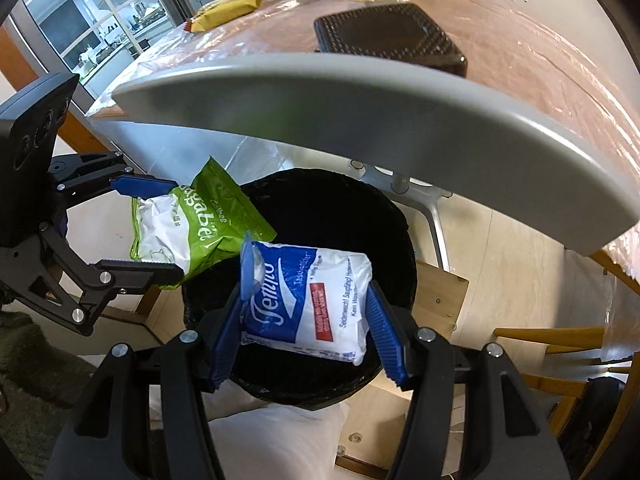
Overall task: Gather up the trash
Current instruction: 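Lower the green bag and tissue pack into the bin and open both grippers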
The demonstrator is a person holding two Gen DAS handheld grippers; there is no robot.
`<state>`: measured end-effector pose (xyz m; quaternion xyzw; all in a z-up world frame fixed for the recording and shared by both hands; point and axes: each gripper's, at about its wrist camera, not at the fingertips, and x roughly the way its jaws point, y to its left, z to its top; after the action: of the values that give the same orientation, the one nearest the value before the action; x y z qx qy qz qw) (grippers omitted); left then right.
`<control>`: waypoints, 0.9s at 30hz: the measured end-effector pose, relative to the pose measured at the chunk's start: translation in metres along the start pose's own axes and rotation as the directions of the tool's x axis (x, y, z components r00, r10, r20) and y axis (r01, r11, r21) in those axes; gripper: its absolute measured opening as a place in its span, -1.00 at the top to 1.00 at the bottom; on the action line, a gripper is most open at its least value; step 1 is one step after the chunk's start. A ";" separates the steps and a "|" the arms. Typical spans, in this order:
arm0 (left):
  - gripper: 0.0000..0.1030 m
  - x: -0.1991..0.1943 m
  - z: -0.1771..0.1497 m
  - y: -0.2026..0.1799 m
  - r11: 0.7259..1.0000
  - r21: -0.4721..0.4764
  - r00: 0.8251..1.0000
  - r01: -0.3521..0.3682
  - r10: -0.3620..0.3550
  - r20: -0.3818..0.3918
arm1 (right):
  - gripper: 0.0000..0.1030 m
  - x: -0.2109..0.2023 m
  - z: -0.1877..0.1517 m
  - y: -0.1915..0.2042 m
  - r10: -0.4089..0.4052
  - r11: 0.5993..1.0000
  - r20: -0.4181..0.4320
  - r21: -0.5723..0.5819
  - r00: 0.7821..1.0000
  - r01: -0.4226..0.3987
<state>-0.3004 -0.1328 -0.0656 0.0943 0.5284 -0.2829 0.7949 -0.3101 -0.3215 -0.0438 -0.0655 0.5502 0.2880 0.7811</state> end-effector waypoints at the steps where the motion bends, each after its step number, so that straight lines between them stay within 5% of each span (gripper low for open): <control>1: -0.53 0.001 0.001 0.001 1.000 -0.002 1.000 -0.001 0.001 -0.001 | -0.11 0.002 0.000 0.000 -0.003 1.000 0.000 -0.002 1.000 0.003; 27: -0.53 0.022 0.001 0.007 0.997 -0.070 1.000 -0.026 0.026 -0.003 | -0.17 0.023 0.006 0.016 -0.023 1.000 -0.020 -0.021 1.000 0.022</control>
<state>-0.2892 -0.1353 -0.0863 0.0733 0.5375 -0.2537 0.8009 -0.3082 -0.2976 -0.0588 -0.0828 0.5543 0.2843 0.7778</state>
